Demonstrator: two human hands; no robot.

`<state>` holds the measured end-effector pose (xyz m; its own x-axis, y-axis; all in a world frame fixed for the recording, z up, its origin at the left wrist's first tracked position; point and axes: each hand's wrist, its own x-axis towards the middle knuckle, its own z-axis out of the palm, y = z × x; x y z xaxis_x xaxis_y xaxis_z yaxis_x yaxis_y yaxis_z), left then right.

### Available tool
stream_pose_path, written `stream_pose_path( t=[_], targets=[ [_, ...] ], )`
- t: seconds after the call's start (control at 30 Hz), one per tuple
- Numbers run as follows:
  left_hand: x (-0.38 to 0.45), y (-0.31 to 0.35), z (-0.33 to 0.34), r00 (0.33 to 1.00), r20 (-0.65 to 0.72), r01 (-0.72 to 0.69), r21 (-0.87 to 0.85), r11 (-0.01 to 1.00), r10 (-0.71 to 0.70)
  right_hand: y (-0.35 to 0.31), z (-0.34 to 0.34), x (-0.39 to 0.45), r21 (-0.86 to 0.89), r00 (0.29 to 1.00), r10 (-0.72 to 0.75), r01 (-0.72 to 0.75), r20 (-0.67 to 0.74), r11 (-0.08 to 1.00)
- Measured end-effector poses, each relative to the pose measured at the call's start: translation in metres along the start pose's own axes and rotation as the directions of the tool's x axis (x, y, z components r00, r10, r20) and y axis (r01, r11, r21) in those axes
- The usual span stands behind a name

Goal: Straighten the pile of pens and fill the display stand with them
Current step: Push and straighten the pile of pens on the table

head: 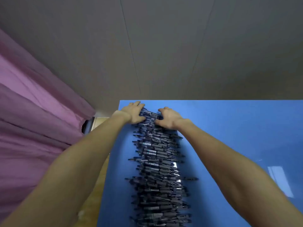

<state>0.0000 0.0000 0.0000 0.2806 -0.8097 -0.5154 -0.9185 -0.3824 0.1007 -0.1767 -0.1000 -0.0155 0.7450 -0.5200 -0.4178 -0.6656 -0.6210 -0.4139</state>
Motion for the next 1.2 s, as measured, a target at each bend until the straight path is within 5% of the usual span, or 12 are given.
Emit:
stream_pose_path(
  t=[0.47, 1.2],
  targets=[
    [-0.002, -0.011, 0.035, 0.996, -0.071, -0.07, -0.242, 0.968, 0.054, -0.008, 0.002, 0.003, -0.18, 0.994, 0.004, 0.016, 0.11, 0.984],
    [-0.06, 0.03, 0.068, 0.988, -0.024, -0.153, -0.209, 0.966, 0.151, 0.013, 0.045, -0.086, -0.21, 0.997, -0.056, 0.066, 0.054, 0.976]
  ],
)
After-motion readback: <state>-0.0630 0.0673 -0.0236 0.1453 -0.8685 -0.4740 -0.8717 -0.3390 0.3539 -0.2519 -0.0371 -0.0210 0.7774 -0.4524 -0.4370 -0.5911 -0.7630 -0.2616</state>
